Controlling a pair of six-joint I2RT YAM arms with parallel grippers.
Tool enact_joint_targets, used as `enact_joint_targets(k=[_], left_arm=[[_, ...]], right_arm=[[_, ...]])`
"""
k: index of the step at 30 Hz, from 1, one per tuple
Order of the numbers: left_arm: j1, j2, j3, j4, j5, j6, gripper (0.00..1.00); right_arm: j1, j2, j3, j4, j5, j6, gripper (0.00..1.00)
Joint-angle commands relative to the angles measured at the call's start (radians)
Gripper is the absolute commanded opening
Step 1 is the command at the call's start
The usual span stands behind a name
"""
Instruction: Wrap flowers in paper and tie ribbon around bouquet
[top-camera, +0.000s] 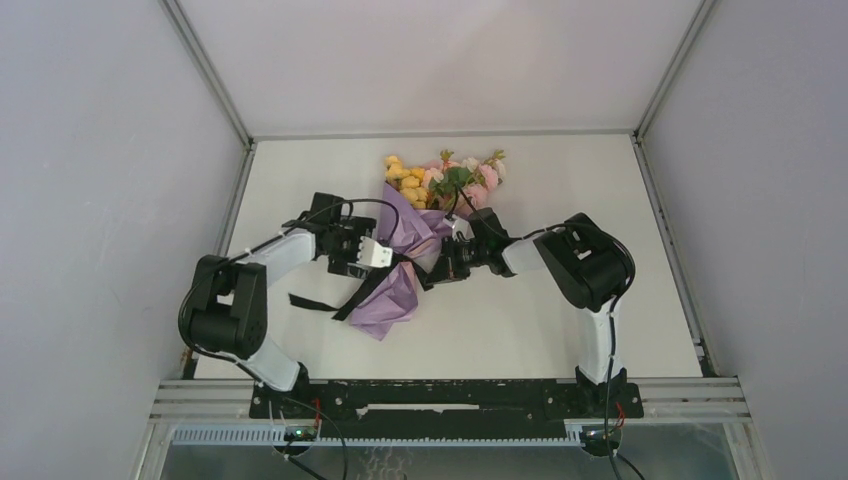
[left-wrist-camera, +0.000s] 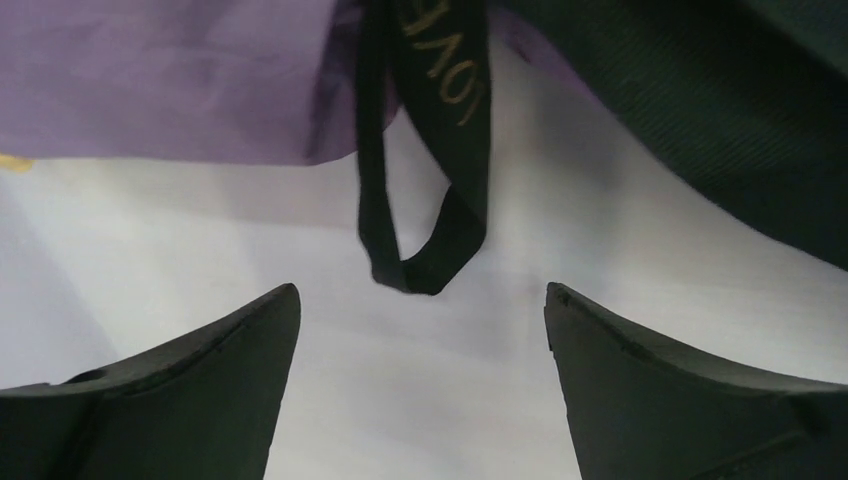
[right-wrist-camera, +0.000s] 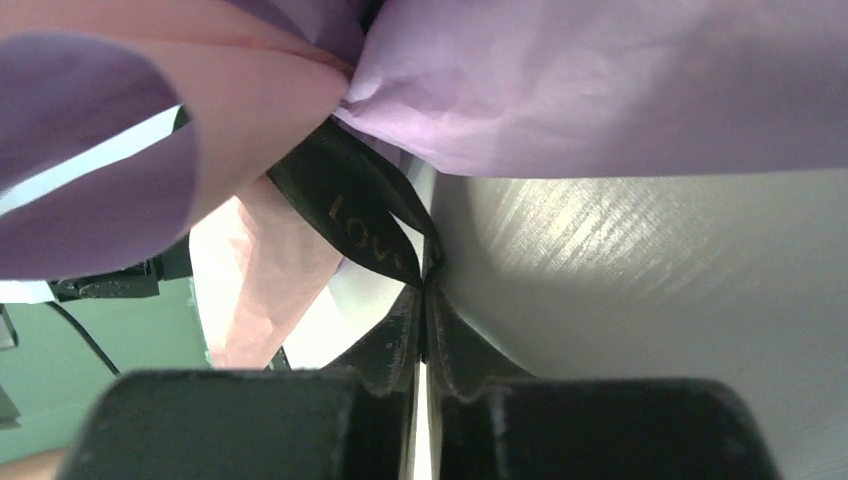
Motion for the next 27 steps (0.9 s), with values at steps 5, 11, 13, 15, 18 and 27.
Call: enact_joint_targets(k=[5,11,13,15,18,27], left_arm=[[0.002,0.05,0.016,-0.012,0.081,0.189,0.67],[-0.011,0.066,0.003,0.05,0.104,0.215,0.0],[-0.007,0.065,-0.003,0.157,0.088,0.135,0.0],[0.008,0.074,0.025,0.274,0.077,0.02,0.0],[0.035,0.103,0.09,0.358,0.074,-0.039,0.0],[0.056,0.239,0.185,0.41,0.087,0.159,0.0]], right_arm=[[0.003,-0.014,0.021,-0.006,-0.028,-0.017,0.0],[-0.001,-0.031,0.021,-0.066,-0.038,-0.047,0.0],[-0.002,-0.041,0.021,-0.093,-0.039,-0.059,0.0],[-0.003,-0.049,0.021,-0.126,-0.04,-0.072,0.0],[-0.003,-0.053,0.021,-0.17,-0.043,-0.091,0.0],[0.001,-0.071,-0.028,-0.253,-0.042,-0.119,0.0]])
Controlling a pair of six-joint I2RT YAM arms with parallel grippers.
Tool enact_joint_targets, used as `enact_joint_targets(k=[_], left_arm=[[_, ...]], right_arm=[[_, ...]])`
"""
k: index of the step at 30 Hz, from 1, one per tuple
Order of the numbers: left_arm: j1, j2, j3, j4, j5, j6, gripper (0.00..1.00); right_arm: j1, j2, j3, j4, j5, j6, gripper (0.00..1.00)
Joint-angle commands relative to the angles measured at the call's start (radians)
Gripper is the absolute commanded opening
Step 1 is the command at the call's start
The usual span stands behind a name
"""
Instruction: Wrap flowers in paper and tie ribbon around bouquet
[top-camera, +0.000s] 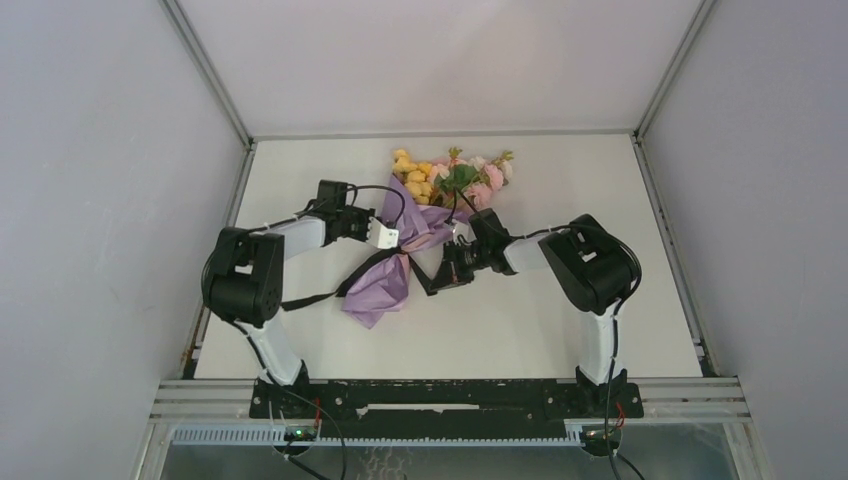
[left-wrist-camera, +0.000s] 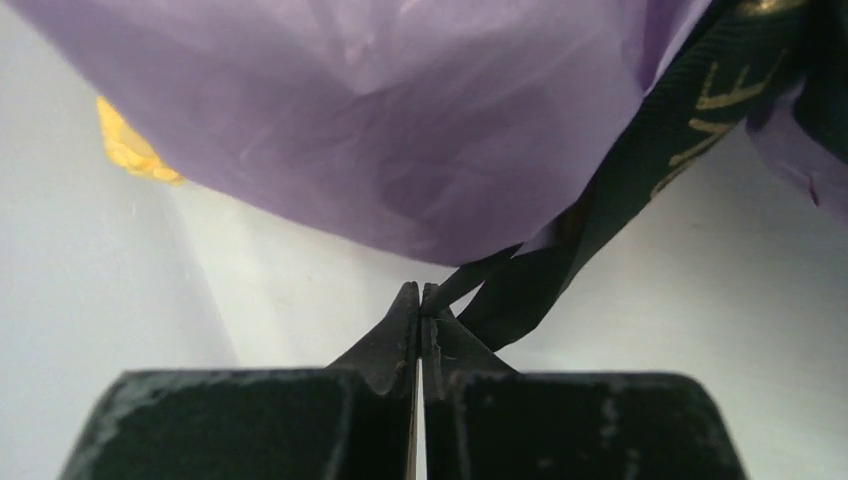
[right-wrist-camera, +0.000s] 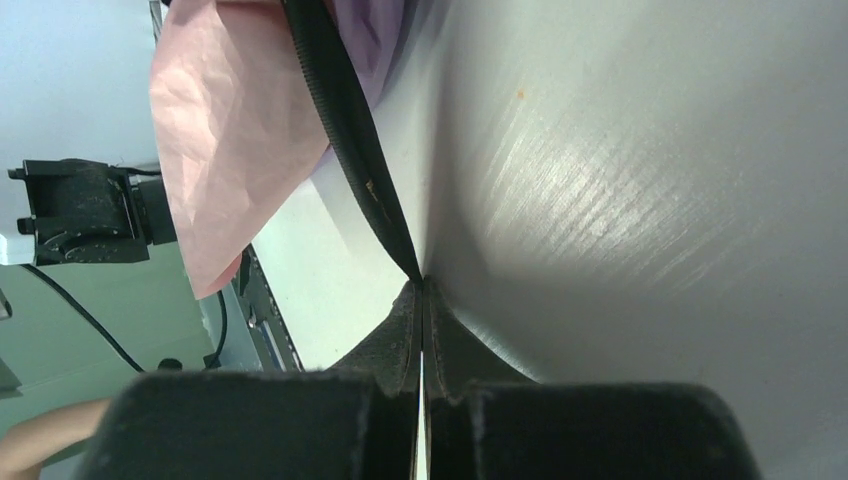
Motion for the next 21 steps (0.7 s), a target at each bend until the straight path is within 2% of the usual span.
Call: enact_joint_targets(k=[1,5,8,12,15,17,21], left_arm=[[0.031,0.06,0.107,0.098,-0.022,0.077,0.0],[0.034,0.135,0.159,0.098,-0.103,0.078,0.0],[0.039,0.138,0.169,0.103,-0.075,0.083,0.0],[0.041,0.121,0.136,0.127,-0.045,0.071,0.0],[0.031,0.064,0.029,0.098,-0.027,0.158,0.0],[0.005,-0.012,-0.056,0.03,-0.022,0.197,0.0],[-0.087,-0.153,-0.146,-0.167,-0.072,0.139,0.01]], right_arm=[[0.003,-0.04,-0.034,-0.105,-0.017,-0.045,0.0],[0.001,-0.05,-0.066,-0.144,-0.014,-0.055,0.0],[-0.012,-0.064,-0.089,-0.185,-0.007,-0.077,0.0],[-0.032,-0.069,-0.102,-0.187,-0.008,-0.08,0.0],[-0.049,-0.093,-0.096,-0.151,-0.011,-0.065,0.02],[-0.062,-0.122,-0.074,-0.166,-0.007,-0.077,0.18],[-0.107,-0.221,-0.045,-0.268,-0.002,-0.135,0.43]])
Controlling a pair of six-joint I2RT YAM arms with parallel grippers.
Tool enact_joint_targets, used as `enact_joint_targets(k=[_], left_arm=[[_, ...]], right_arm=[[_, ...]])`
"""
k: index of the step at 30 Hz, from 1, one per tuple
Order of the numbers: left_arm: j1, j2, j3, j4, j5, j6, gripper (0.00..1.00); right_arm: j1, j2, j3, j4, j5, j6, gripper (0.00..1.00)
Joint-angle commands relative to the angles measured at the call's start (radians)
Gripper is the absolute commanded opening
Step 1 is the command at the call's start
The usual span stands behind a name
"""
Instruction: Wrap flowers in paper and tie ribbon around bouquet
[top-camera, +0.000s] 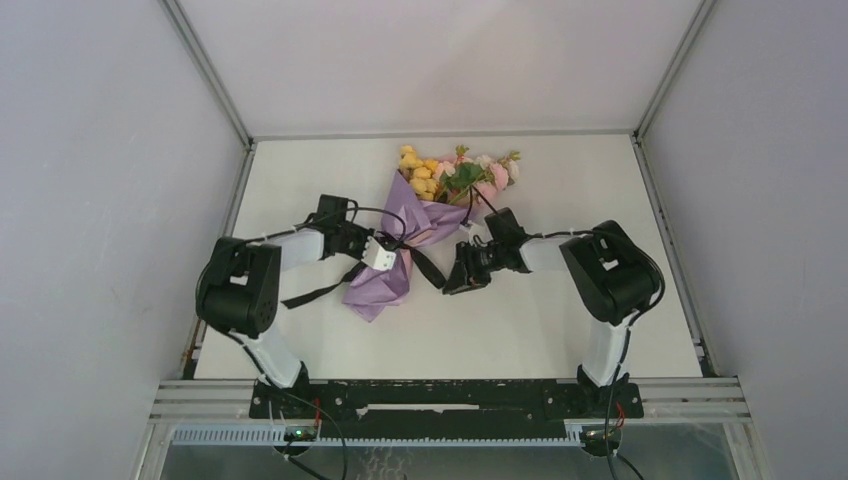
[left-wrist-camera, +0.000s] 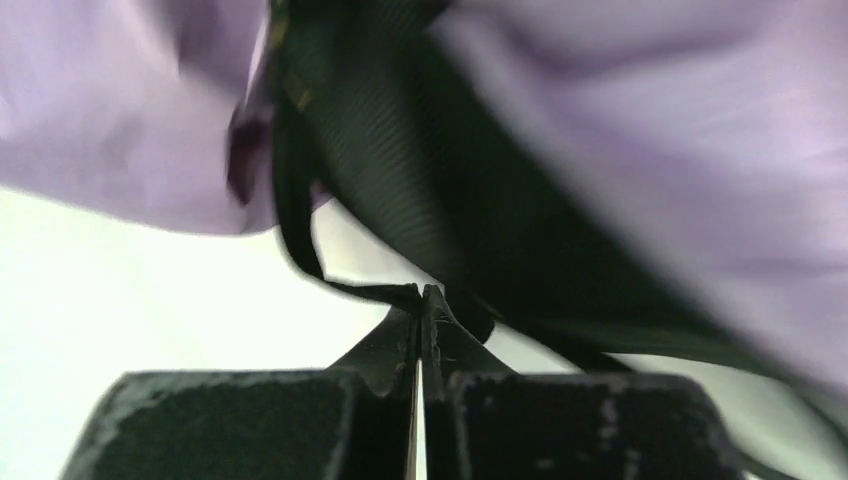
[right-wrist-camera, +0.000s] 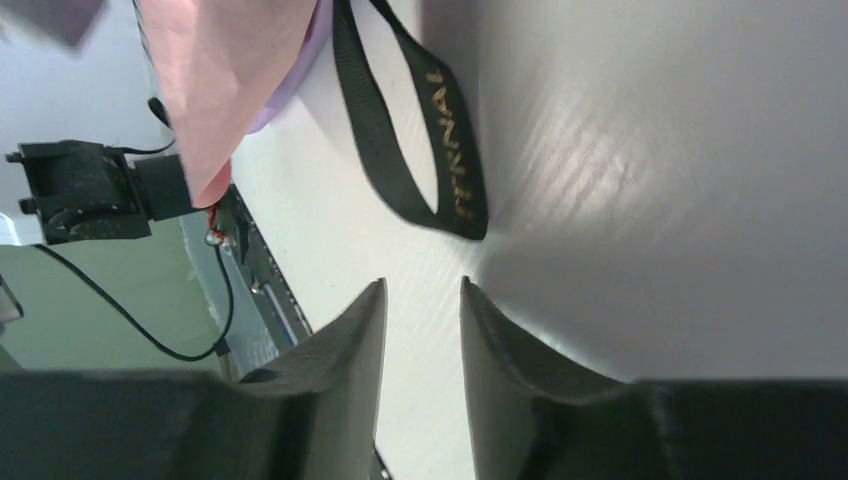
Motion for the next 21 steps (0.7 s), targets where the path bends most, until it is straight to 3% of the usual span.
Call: enact_joint_targets(k=[1,5,6,7,8,10,14,16,18,21], left_arm=[[-0.105,-0.185,-0.083,-0.209,-0.04,-0.012,0.02],[-0.264,-0.244,-0.059,-0.361,-0.044,-0.245,0.06],[-0.308,-0.244,-0.043,-0.373,-0.036,-0.32,0.08],[-0.348,-0.241,-0.025,-0.374,-0.024,-0.385,0.08],[-0.393,-0.236,-0.009,-0.371,-0.015,-0.445,0.1],[-0.455,-0.229,0.006,-0.337,-0.016,-0.526,0.14],[-0.529,-0.246,0.041,-0.306,0.047,-0.655,0.47],[-0.551,-0.261,0.085,-0.316,0.051,-0.733,0.57],[-0.553,-0.283,0.105,-0.318,-0.003,-0.793,0.58],[-0.515,-0.369,0.062,-0.29,-0.12,-0.848,0.49]], right_arm=[[-0.069,-0.152,0.018,-0.152,0.011,-0.098,0.49],[-0.176,-0.314,0.011,-0.278,0.124,-0.145,0.72],[-0.203,-0.366,0.005,-0.298,0.159,-0.151,0.79],[-0.224,-0.407,-0.003,-0.317,0.189,-0.157,0.93],[-0.243,-0.443,-0.01,-0.333,0.216,-0.164,0.99],[-0.274,-0.515,-0.031,-0.36,0.261,-0.173,1.0],[-0.313,-0.649,-0.079,-0.376,0.265,-0.174,1.0],[-0.327,-0.702,-0.097,-0.388,0.268,-0.184,1.0],[-0.343,-0.742,-0.108,-0.394,0.272,-0.194,1.0],[-0.383,-0.796,-0.119,-0.389,0.291,-0.201,1.0]])
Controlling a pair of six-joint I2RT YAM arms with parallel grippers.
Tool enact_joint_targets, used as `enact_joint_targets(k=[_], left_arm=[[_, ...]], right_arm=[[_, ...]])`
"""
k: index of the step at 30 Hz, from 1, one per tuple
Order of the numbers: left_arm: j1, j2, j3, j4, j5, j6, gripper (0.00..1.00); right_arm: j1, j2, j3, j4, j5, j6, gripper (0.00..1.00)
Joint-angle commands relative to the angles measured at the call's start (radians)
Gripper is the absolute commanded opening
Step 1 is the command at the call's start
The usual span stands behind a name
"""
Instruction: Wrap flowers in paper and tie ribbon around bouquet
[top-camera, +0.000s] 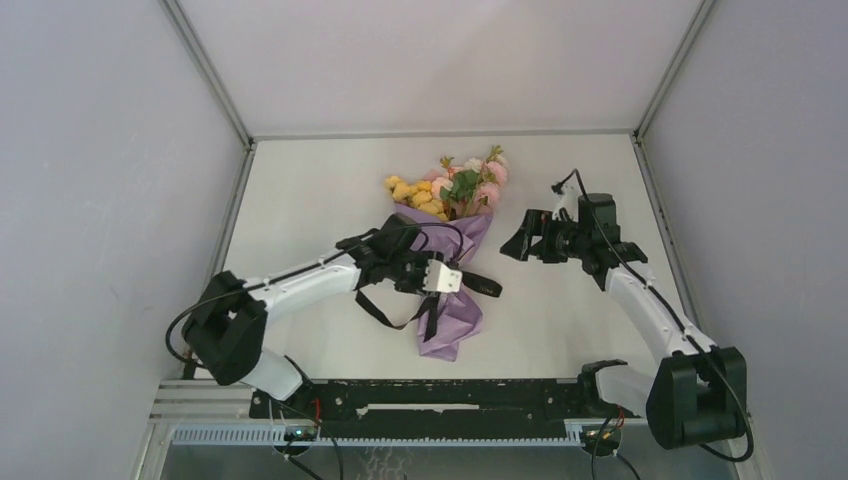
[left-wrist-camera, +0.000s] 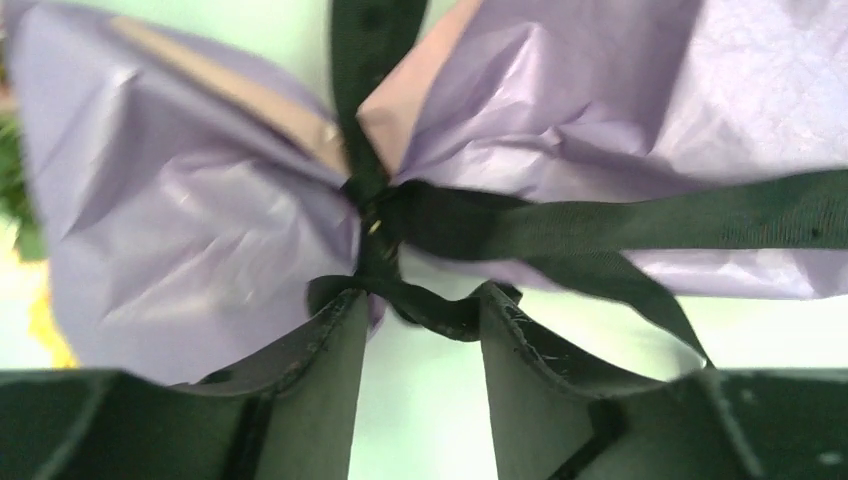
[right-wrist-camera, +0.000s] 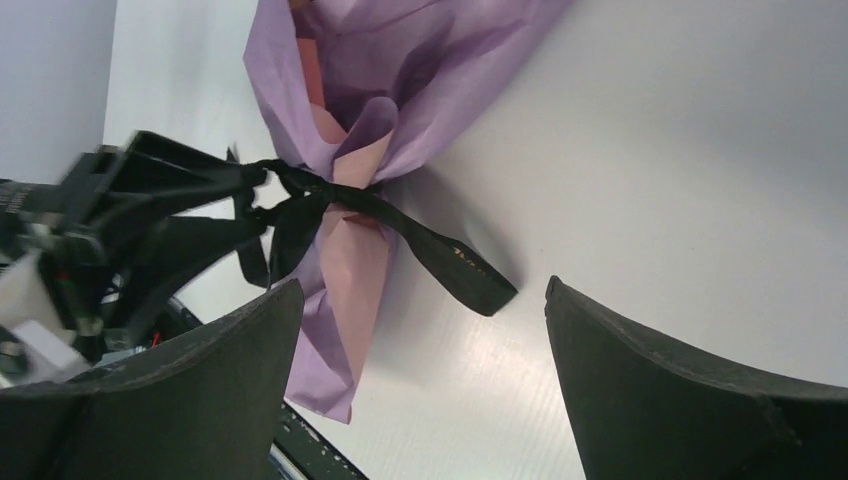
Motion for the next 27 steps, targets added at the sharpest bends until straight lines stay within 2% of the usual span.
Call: enact_joint_targets(k=[1,7,8,9,10,12,16,18,19,22,24,27], left_arm=[[0.074,-0.167,0.003,0.033,-0.105,-0.186,0.51],[0.278,-0.321,-0.086,-0.057,-0.083,-0.255,0.76],[0.306,-0.344,-0.102,-0.066,-0.07,-0.263,0.82],[0.322,-0.378,-0.119,-0.064,-0.056,-0.275,0.95],[0.333,-0.402,-0.139,-0.045,-0.044,-0.305,0.99],[0.367,-0.452,-0.186,0.076,-0.063,-0.468,1.0],[0.521,-0.543,-0.279,0.364,-0.262,-1.037,1.0],[0.6,-0.599,-0.339,0.444,-0.345,-1.193,1.0],[0.631,-0.627,-0.379,0.475,-0.385,-1.229,1.0],[0.665,-0.688,-0.512,0.57,-0.492,-1.197,1.0],[0.685,-0.726,-0.579,0.628,-0.578,-1.199,1.0],[0.72,-0.78,-0.653,0.689,-0.617,-1.197,1.0]], right_arm=[[-0.062,-0.094,-0.011,0.009,0.062,-0.029,1.0],[-0.205,-0.304,-0.111,0.181,0.156,0.018,1.0],[-0.219,-0.328,-0.119,0.191,0.166,0.013,1.0],[-0.232,-0.354,-0.127,0.203,0.168,0.005,1.0],[-0.239,-0.38,-0.14,0.222,0.177,-0.002,1.0],[-0.242,-0.436,-0.175,0.271,0.24,0.008,1.0],[-0.242,-0.543,-0.243,0.32,0.381,0.028,1.0],[-0.242,-0.581,-0.279,0.356,0.463,0.035,1.0],[-0.243,-0.603,-0.301,0.369,0.533,0.045,1.0],[-0.245,-0.631,-0.374,0.409,0.665,0.081,1.0],[-0.245,-0.634,-0.404,0.426,0.692,0.098,0.99],[-0.245,-0.637,-0.425,0.425,0.681,0.097,0.99]])
